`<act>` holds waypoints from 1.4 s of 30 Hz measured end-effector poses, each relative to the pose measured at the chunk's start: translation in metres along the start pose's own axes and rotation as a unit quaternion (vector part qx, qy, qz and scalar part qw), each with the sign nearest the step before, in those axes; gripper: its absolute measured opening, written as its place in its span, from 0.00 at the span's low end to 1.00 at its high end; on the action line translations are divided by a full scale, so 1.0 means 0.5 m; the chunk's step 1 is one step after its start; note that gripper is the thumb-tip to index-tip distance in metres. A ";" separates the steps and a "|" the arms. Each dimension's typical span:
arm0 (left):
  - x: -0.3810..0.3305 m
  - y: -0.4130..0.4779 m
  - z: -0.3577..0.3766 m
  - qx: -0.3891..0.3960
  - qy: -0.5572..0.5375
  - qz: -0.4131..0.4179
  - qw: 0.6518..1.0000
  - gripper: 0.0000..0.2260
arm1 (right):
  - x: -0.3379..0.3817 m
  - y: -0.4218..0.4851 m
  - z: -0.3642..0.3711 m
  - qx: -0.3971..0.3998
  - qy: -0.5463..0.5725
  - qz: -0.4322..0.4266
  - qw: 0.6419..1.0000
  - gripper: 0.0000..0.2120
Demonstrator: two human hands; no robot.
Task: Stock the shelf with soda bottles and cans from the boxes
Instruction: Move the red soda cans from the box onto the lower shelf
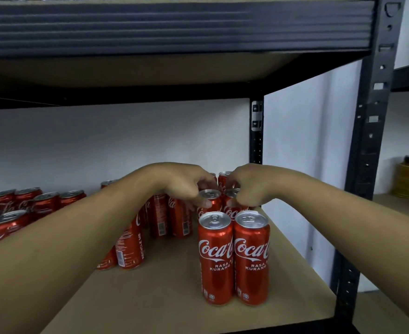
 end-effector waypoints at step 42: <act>-0.061 -0.161 0.088 -0.048 0.007 0.066 0.997 0.29 | 0.041 -0.229 0.033 -0.019 0.172 0.011 0.985 0.24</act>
Point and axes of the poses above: each hand's wrist, its own y-axis towards the middle knuckle, its own z-axis out of the palm, x = y × z, the point moved 5 cm from there along y, towards the middle knuckle, and after that the axes turned 11 degrees about -y, right-handed, at the moved point
